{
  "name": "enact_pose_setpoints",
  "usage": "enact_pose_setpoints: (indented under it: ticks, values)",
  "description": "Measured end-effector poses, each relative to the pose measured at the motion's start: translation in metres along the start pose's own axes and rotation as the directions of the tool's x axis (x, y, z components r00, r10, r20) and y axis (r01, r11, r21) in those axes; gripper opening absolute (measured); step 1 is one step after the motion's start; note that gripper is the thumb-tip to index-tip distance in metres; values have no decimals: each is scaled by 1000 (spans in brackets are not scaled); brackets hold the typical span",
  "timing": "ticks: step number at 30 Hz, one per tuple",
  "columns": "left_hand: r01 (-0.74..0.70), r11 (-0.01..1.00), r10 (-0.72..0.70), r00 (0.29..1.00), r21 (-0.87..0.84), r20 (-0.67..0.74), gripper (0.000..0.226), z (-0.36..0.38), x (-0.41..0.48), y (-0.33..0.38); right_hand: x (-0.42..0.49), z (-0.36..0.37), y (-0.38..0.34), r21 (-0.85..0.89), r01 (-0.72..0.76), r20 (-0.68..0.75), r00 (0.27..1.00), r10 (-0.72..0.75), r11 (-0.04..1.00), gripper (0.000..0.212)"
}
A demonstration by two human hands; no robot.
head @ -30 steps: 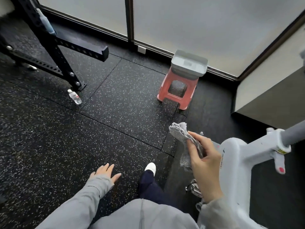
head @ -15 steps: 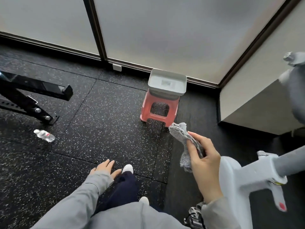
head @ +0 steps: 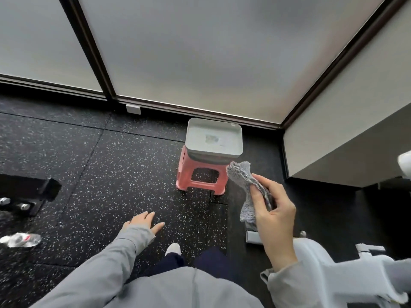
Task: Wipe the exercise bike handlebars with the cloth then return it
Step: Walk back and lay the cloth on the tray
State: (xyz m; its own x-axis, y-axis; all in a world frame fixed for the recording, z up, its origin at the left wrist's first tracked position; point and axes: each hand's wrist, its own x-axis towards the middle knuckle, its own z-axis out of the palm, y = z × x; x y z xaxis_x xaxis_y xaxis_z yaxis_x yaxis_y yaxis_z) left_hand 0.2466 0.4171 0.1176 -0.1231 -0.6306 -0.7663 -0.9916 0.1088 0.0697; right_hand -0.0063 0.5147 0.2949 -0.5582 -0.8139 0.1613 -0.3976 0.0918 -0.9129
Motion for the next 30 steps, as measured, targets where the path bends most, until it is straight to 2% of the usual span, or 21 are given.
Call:
enact_pose_setpoints:
  ticks: [9, 16, 22, 25, 27, 30]
  values:
    - [48, 998, -50, 997, 34, 66, 68, -60, 64, 31, 101, 15, 19, 18, -33, -58, 998, 34, 999, 24]
    - [88, 996, -87, 996, -13, 22, 69, -124, 119, 88, 210, 15, 41, 54, -33, -4, 999, 33, 998, 24]
    - [49, 993, -59, 994, -107, -90, 67, -181, 155, 144, 295, 11, 52, 97, 13, 2, 1000, -13, 995, 24]
    - [-15, 983, -14, 988, -182, -154, 63, -208, 161, 166, 325, 14, 55, 116, 34, -1, 999, -34, 993, 28]
    - [-101, 949, 32, 973, -299, -227, 59, -231, 163, 182, 342, 18, 58, 126, 39, -4, 999, -39, 991, 28]
    - [-307, 810, 123, 922, -500, -367, 51, -270, 158, 216, 362, 31, 61, 103, 52, -9, 999, -51, 993, 27]
